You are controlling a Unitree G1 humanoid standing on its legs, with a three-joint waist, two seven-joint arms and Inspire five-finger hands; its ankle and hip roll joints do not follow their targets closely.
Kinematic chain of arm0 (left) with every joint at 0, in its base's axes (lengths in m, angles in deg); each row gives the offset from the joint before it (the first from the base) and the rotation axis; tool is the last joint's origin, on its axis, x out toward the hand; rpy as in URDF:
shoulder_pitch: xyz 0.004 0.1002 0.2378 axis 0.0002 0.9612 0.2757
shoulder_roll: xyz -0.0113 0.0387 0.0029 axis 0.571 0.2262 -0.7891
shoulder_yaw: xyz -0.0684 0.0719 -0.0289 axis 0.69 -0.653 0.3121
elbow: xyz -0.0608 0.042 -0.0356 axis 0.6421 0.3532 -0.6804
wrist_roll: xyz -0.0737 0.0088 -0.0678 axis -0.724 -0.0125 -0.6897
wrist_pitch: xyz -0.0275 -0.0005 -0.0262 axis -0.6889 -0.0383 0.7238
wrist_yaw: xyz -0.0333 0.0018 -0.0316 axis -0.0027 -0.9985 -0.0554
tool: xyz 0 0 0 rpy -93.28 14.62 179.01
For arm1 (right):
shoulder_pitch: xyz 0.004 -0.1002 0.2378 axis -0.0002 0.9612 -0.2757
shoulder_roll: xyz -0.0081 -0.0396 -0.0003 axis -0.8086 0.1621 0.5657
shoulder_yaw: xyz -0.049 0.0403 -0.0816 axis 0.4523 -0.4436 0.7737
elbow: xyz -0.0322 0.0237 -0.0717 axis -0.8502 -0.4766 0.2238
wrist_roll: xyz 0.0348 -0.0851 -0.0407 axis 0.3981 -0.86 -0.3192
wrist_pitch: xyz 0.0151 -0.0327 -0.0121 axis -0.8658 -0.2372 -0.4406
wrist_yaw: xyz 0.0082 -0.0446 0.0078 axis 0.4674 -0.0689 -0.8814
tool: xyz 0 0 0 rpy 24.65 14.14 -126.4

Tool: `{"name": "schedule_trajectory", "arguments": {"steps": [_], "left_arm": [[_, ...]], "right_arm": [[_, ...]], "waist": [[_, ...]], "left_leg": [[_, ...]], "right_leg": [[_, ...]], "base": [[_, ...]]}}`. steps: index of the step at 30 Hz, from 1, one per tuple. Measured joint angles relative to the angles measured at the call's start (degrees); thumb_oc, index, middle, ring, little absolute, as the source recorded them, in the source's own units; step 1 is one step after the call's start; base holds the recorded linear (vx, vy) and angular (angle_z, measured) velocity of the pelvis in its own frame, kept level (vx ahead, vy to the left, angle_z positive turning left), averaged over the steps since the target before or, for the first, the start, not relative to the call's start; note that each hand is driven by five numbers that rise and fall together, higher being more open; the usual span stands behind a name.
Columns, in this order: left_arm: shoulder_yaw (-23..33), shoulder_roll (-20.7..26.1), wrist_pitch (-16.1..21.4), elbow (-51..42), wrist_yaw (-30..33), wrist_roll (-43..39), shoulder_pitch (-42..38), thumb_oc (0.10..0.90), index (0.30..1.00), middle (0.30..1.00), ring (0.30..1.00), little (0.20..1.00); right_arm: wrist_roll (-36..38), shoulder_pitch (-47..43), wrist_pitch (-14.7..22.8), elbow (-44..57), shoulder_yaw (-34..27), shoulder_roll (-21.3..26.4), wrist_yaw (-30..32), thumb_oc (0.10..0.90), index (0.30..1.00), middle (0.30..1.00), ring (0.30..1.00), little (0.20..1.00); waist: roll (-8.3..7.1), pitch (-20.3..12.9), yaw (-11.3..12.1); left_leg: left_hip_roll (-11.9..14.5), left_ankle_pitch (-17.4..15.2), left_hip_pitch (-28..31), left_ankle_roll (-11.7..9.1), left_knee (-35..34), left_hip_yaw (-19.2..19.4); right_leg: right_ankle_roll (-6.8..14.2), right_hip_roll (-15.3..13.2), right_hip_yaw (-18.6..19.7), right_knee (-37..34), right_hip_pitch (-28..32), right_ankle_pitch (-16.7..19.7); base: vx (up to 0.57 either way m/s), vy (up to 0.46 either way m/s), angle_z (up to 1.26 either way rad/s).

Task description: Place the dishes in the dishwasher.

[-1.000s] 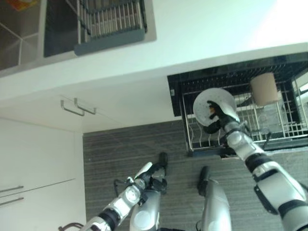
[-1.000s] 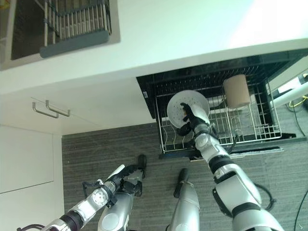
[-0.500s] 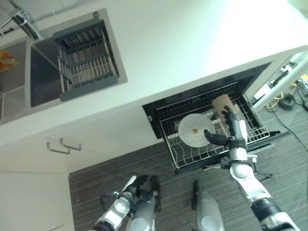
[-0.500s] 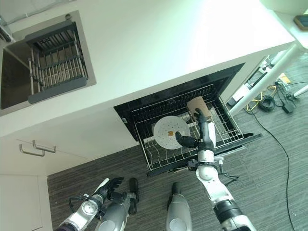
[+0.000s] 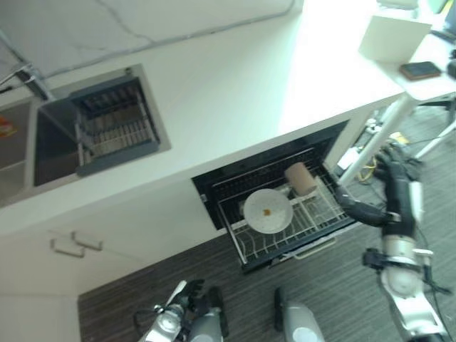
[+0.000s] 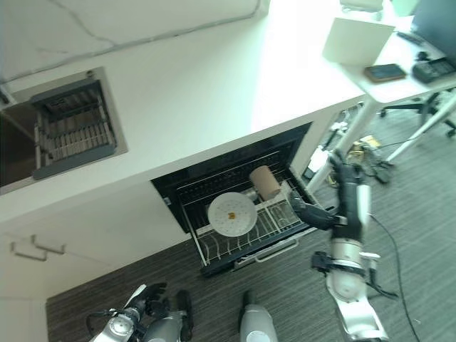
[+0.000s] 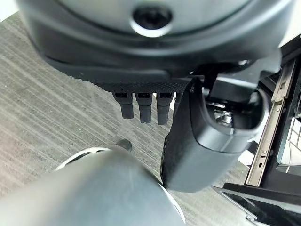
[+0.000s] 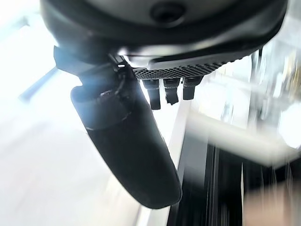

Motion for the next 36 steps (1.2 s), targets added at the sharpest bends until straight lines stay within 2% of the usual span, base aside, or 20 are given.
{"name": "schedule_trajectory", "arguments": {"steps": [2, 4, 7, 11, 13, 16, 19, 21, 23, 26, 29, 30, 33, 36], "left_arm": [[0.1, 0.4, -0.6, 1.4, -1.1, 0.0, 0.0, 0.800, 0.900, 0.900, 0.900, 0.900], [0.0, 0.3, -1.2, 2.9, -1.7, -0.1, 0.1, 0.800, 0.900, 0.900, 0.900, 0.900], [-1.2, -0.1, -2.0, 3.9, -3.2, -0.9, -0.5, 0.800, 0.900, 0.900, 0.900, 0.900], [-3.5, -2.1, -3.1, 8.4, -5.3, -3.5, -3.3, 0.800, 0.900, 0.900, 0.900, 0.900], [-4.7, -2.9, -3.8, 8.9, -6.3, -5.0, -4.3, 0.800, 0.900, 0.900, 0.900, 0.900], [-6.6, -3.4, -4.6, 8.4, -6.3, -6.3, -4.5, 0.800, 0.900, 0.900, 0.900, 0.900], [-6.6, -4.7, -4.6, 7.4, -6.2, -8.5, -4.7, 0.800, 0.900, 0.900, 0.900, 0.900], [-7.4, -4.8, -3.6, 5.9, -6.1, -8.5, -5.2, 0.800, 0.900, 0.900, 0.900, 0.900], [-8.5, -4.7, -3.1, 4.6, -5.9, -8.5, -6.1, 0.800, 0.900, 0.900, 0.900, 0.900], [-9.6, -4.5, -2.3, 1.9, -5.4, -8.5, -6.6, 0.800, 0.900, 0.900, 0.900, 0.900], [-9.6, -3.5, -2.2, -2.8, -5.1, -8.5, -7.6, 0.800, 0.900, 0.900, 0.900, 0.900], [-9.7, -3.1, -2.2, -3.8, -5.2, -8.5, -7.9, 0.800, 0.900, 0.900, 0.900, 0.900], [-11.3, -2.0, -1.8, -5.8, -4.8, -7.4, -9.1, 0.800, 0.900, 0.900, 0.900, 0.900], [-13.0, -2.0, -1.5, -7.2, -3.8, -6.7, -9.5, 0.800, 0.900, 0.900, 0.900, 0.900]], "right_arm": [[-1.6, 1.7, -0.1, -3.9, -3.2, 0.3, 3.9, 0.800, 0.900, 0.900, 0.900, 0.900], [-2.1, 2.5, -1.1, -8.9, -6.2, 0.2, 9.5, 0.800, 0.900, 0.900, 0.900, 0.900], [-1.8, 4.6, -1.8, -13.4, -9.9, -0.6, 14.4, 0.800, 0.900, 0.900, 0.900, 0.900], [0.0, 6.3, -0.7, -24.7, -13.4, -1.0, 16.4, 0.800, 0.900, 0.900, 0.900, 0.900], [0.7, 6.7, -0.5, -32.9, -16.6, -1.1, 16.5, 0.800, 0.900, 0.900, 0.900, 0.900], [4.7, 6.3, 1.4, -43.3, -16.9, -1.2, 13.4, 0.800, 0.900, 0.900, 0.900, 0.900], [4.7, 4.9, 1.5, -44.1, -13.7, -1.1, 10.7, 0.800, 0.900, 0.900, 0.900, 0.900], [4.5, 1.5, 1.6, -44.2, -9.2, -1.1, 8.4, 0.800, 0.900, 0.900, 0.900, 0.900], [4.6, -1.8, 1.9, -44.7, -6.1, -1.0, 7.2, 0.800, 0.900, 0.900, 0.900, 0.900], [4.5, -6.5, 2.0, -46.8, -3.4, -1.0, 5.6, 0.800, 0.900, 0.900, 0.900, 0.900], [4.6, -10.7, 2.2, -46.8, -0.6, -0.8, 4.8, 0.800, 0.900, 0.900, 0.900, 0.900], [4.6, -11.7, 2.2, -46.9, 1.0, -0.8, 4.6, 0.800, 0.900, 0.900, 0.900, 0.900], [4.5, -14.4, 2.1, -46.8, 5.2, -1.0, 3.8, 0.800, 0.900, 0.900, 0.900, 0.900], [4.2, -16.6, 2.2, -46.8, 7.9, -1.0, 3.0, 0.800, 0.900, 0.900, 0.900, 0.900]], "waist": [[-0.66, -0.5, -1.6], [-0.65, -1.3, -2.3], [0.04, -1.5, -5.5], [1.38, -2.0, -7.6], [2.61, -1.9, -8.2], [4.65, -0.5, -8.7], [7.85, 2.2, -8.7], [9.42, 3.3, -8.3], [10.30, 4.7, -7.3], [11.08, 6.2, -4.5], [11.98, 10.3, -2.7], [11.33, 11.3, -1.8], [10.69, 11.7, -0.7], [10.50, 11.8, 2.0]], "left_leg": [[0.7, -0.3, 2.0, -0.4, -0.5, 1.6], [1.7, -1.1, 3.7, -1.0, -0.7, 3.9], [2.4, -1.3, 5.1, -1.5, -1.4, 5.4], [2.9, -2.2, 7.3, -2.0, -1.8, 7.8], [2.9, -2.7, 7.8, -2.0, -2.0, 8.9], [2.1, -2.8, 7.7, -1.8, -2.4, 9.1], [1.0, -2.5, 6.8, -1.4, -2.4, 8.6], [0.3, -2.5, 5.0, -1.4, -2.4, 8.0], [-0.1, -2.2, 4.0, -1.0, -2.3, 6.9], [-1.0, -1.9, 1.9, -0.6, -2.3, 5.0], [-2.1, -0.6, -1.0, 0.6, -1.2, 1.9], [-2.5, -0.5, -1.9, 0.7, -1.1, 1.3], [-3.7, 0.0, -5.9, 0.6, 0.6, -1.3], [-5.0, -0.3, -6.0, 1.1, 1.0, -2.5]], "right_leg": [[-0.2, 0.6, 0.7, -0.6, 0.9, 0.2], [-0.4, 1.2, 1.4, -0.9, 1.2, 0.2], [-0.6, 2.0, 2.5, -1.4, 1.3, 0.4], [-1.0, 3.0, 4.5, -1.5, 1.8, 0.1], [-0.9, 3.0, 5.5, -1.3, 1.6, -0.1], [-0.7, 2.3, 5.7, 0.3, 0.6, -0.8], [-0.4, 1.1, 5.6, 1.4, -0.4, -1.1], [-0.2, 0.4, 5.5, 2.1, -2.1, -1.0], [0.1, -0.1, 4.7, 2.3, -2.4, -0.9], [0.3, -0.8, 3.9, 2.3, -3.9, -0.7], [0.2, -1.3, 1.8, 2.5, -4.6, -0.2], [0.0, -1.7, 1.6, 3.3, -5.5, 0.0], [-0.1, -3.5, -0.9, 6.1, -7.9, -0.9], [0.2, -5.0, -1.5, 7.8, -7.9, -2.2]], "base": [[-0.02, -0.052, -0.49], [-0.02, -0.020, -0.61], [0.00, 0.001, -0.31], [0.02, 0.028, -0.35], [-0.01, 0.040, -0.24], [-0.04, 0.046, -0.04], [-0.04, 0.069, 0.12], [-0.03, 0.072, 0.12], [-0.03, 0.063, 0.22], [-0.05, 0.045, 0.26], [-0.08, 0.015, 0.40], [-0.07, 0.018, 0.33], [-0.03, 0.039, 0.49], [0.00, 0.047, 0.27]]}}
